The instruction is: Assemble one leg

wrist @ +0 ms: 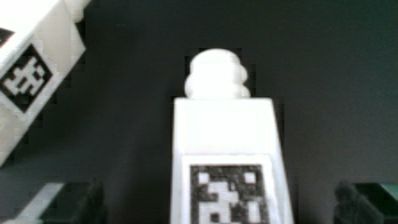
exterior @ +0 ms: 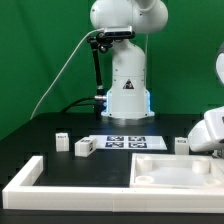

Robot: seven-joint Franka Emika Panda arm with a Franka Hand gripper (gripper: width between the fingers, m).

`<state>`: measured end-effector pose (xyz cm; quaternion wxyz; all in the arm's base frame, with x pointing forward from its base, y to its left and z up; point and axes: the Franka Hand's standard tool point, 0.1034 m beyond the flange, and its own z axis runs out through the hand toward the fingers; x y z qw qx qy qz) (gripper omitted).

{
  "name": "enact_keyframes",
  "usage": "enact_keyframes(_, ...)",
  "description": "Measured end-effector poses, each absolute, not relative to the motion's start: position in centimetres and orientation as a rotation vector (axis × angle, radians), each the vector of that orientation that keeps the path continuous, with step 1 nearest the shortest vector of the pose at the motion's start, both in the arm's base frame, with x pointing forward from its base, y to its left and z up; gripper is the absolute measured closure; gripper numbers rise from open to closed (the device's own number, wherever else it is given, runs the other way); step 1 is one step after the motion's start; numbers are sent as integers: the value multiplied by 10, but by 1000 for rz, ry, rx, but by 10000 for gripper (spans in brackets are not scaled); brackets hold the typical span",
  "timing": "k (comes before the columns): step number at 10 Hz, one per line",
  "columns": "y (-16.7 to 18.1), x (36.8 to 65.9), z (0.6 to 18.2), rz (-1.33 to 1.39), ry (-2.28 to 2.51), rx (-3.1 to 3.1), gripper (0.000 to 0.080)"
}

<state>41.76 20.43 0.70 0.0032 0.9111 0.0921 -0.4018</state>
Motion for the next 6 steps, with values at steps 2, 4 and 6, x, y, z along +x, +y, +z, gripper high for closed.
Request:
enact_keyframes(2,204,418,7,-1260,290,2857,255)
enact_keyframes(4,204,418,7,-1260,289,2857,389)
enact_keyframes(6,204,418,7,-1260,289,2857,512)
